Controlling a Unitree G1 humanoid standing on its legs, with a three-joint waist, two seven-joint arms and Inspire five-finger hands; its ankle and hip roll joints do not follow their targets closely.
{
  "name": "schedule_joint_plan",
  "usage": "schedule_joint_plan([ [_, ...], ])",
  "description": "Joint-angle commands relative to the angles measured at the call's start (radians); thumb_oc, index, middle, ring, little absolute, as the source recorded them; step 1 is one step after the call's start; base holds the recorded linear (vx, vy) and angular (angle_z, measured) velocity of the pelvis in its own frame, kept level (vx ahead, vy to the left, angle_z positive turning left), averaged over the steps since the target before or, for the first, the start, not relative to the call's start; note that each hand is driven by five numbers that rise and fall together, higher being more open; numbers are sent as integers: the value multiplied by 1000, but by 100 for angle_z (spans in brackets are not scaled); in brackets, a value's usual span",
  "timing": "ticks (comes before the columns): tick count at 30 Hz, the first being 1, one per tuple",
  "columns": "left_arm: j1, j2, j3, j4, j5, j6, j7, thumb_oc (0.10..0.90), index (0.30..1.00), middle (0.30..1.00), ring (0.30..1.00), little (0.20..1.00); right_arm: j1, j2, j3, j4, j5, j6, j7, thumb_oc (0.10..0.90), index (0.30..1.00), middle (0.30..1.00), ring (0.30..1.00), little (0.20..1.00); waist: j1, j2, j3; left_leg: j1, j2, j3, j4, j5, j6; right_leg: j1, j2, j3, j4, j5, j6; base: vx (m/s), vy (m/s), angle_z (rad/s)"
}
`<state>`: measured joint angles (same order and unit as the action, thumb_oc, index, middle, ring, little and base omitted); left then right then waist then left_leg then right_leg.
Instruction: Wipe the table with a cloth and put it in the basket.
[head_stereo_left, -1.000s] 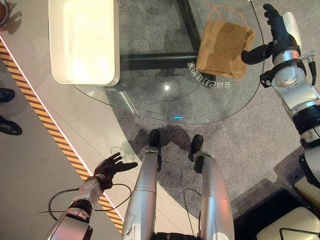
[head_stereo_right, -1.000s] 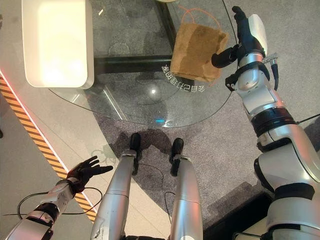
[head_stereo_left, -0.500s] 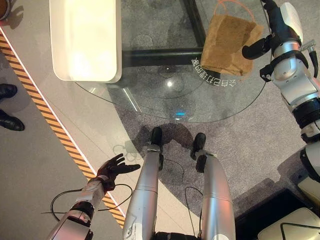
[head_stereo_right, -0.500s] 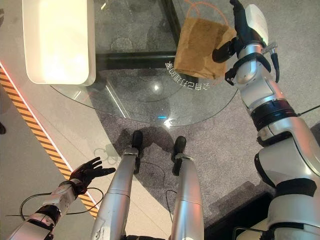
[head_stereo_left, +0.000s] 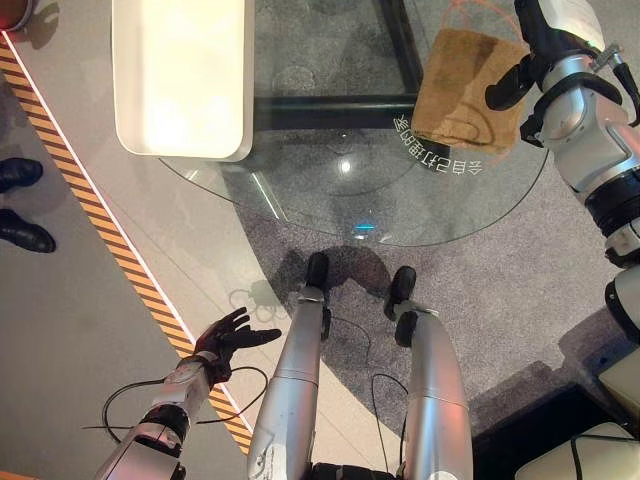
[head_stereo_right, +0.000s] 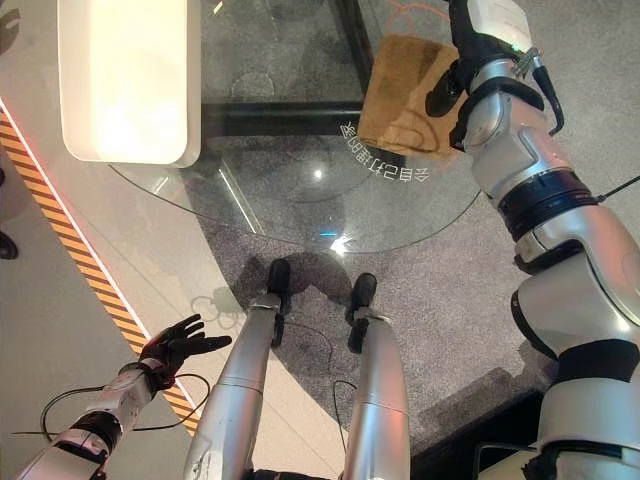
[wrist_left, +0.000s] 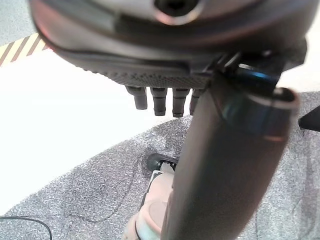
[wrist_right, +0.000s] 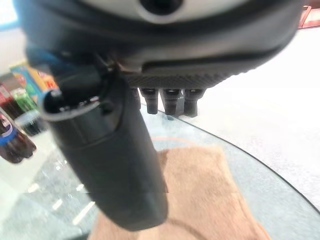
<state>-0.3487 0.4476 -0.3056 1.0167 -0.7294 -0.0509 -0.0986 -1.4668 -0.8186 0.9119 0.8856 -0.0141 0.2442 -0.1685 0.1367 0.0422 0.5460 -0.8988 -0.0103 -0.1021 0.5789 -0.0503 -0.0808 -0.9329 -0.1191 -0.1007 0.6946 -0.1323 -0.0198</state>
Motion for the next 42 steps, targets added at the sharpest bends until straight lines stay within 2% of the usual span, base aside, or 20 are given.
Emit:
schedule_joint_plan([
  [1, 98, 28, -13, -8, -13, -3, 18, 800, 900, 900, 900, 900, -176, -36, 44, 18, -59, 13, -20, 800, 900, 900, 900, 900, -5, 38, -26, 7, -29, -13, -24, -23, 50, 41, 30, 23, -65, -5, 37, 16, 16, 5],
  [24, 116, 23, -30, -36, -18, -18, 16, 800, 900, 900, 900, 900, -202, 24, 77, 94, -118, 20, 48, 800, 900, 900, 900, 900, 26, 63, -26, -41, -43, -28, -41, 6, 51, -12, 23, 15, -57, 7, 39, 1, 0, 1],
  [32, 131, 14, -45, -41, -32, -37, 17, 800, 900, 900, 900, 900, -224, 27, 104, 147, -164, 23, 5, 800, 900, 900, 900, 900, 34, 77, -26, -64, -47, -31, -41, 12, 52, -40, 19, 14, -49, 10, 39, 0, 0, 0],
  [42, 139, 22, -51, -55, -45, -34, 13, 800, 900, 900, 900, 900, -262, -1, 138, 175, -204, 31, -34, 800, 900, 900, 900, 900, 37, 82, -26, -85, -46, -30, -40, 19, 49, -61, 13, 14, -41, 12, 43, 0, 0, 0],
])
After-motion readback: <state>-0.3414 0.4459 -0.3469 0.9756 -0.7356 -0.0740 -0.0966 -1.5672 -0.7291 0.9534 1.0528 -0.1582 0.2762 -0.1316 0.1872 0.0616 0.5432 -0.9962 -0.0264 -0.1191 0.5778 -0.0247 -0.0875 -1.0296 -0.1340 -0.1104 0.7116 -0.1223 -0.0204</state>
